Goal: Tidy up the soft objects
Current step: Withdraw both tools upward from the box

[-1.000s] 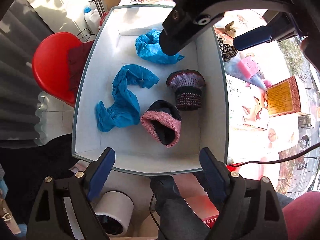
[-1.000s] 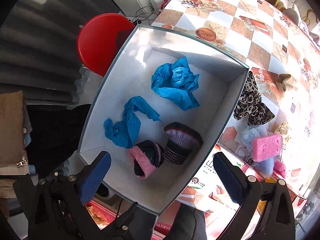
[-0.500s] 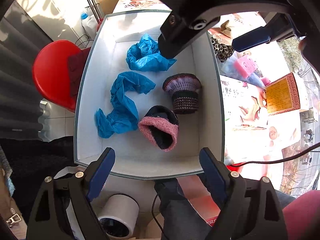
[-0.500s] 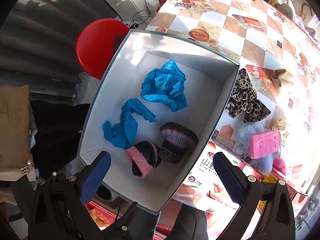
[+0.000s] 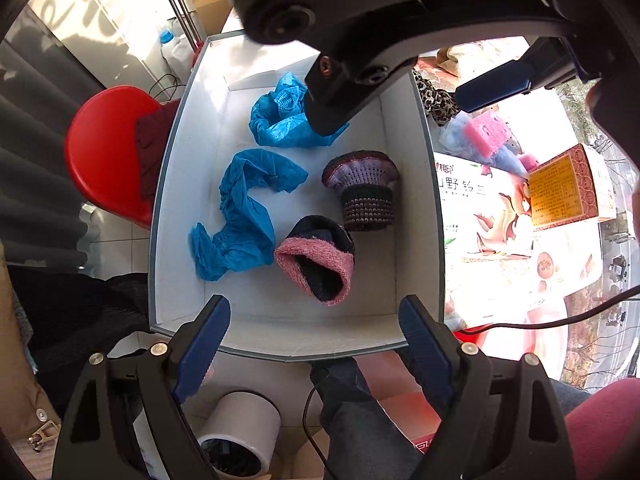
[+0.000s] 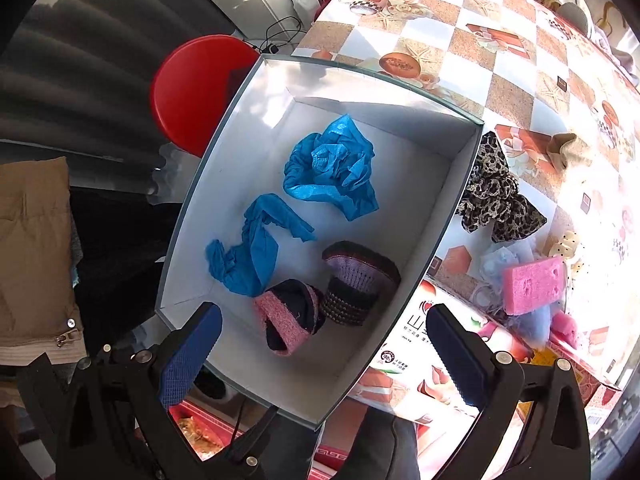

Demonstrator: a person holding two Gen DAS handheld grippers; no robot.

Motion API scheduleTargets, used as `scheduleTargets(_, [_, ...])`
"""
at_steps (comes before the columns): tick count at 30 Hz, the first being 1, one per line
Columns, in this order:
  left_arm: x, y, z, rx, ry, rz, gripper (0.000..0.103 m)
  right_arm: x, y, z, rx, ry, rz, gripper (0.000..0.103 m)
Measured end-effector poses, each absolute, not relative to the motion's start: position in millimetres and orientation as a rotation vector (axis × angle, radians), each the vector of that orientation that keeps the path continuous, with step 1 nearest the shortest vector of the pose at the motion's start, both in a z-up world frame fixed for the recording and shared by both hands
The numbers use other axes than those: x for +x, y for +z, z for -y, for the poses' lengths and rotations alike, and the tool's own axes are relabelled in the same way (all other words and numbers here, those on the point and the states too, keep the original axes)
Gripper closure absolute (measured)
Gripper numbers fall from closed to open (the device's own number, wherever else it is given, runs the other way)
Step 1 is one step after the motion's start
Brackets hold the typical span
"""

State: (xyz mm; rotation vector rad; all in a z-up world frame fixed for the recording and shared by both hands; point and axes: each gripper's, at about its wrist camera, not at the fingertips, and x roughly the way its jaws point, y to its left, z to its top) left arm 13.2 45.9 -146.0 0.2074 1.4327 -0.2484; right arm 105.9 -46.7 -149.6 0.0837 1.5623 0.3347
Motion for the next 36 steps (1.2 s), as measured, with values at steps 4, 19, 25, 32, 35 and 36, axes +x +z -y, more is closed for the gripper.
scheduleTargets(4, [13, -147, -45, 0.209, -0.248, -1.435, 0.014, 106, -152, 47, 0.088, 0.334, -1.567, 0.000])
scheduleTargets(19, [14, -146, -35, 0.241, -0.274, -1.434, 0.014, 107, -157, 55, 0.121, 0.316, -1.576, 0.000])
scheduleTargets(25, [16, -143, -35, 0.261, -0.266, -1.433, 0.014, 110, -156, 56, 0.145, 0.326, -1.576, 0.000])
scheduleTargets(32, [17, -138, -36, 0.267, -0.245, -1.425, 0.014, 112, -149, 53, 0.150, 0.352, -1.558, 0.000])
scheduleTargets(35, [17, -138, -36, 0.268, -0.240, -1.428, 0.014, 111, -149, 54, 0.148, 0.357, -1.557, 0.000])
scheduleTargets(36, [18, -138, -36, 0.268, -0.239, -1.428, 0.014, 111, -149, 54, 0.150, 0.357, -1.559, 0.000])
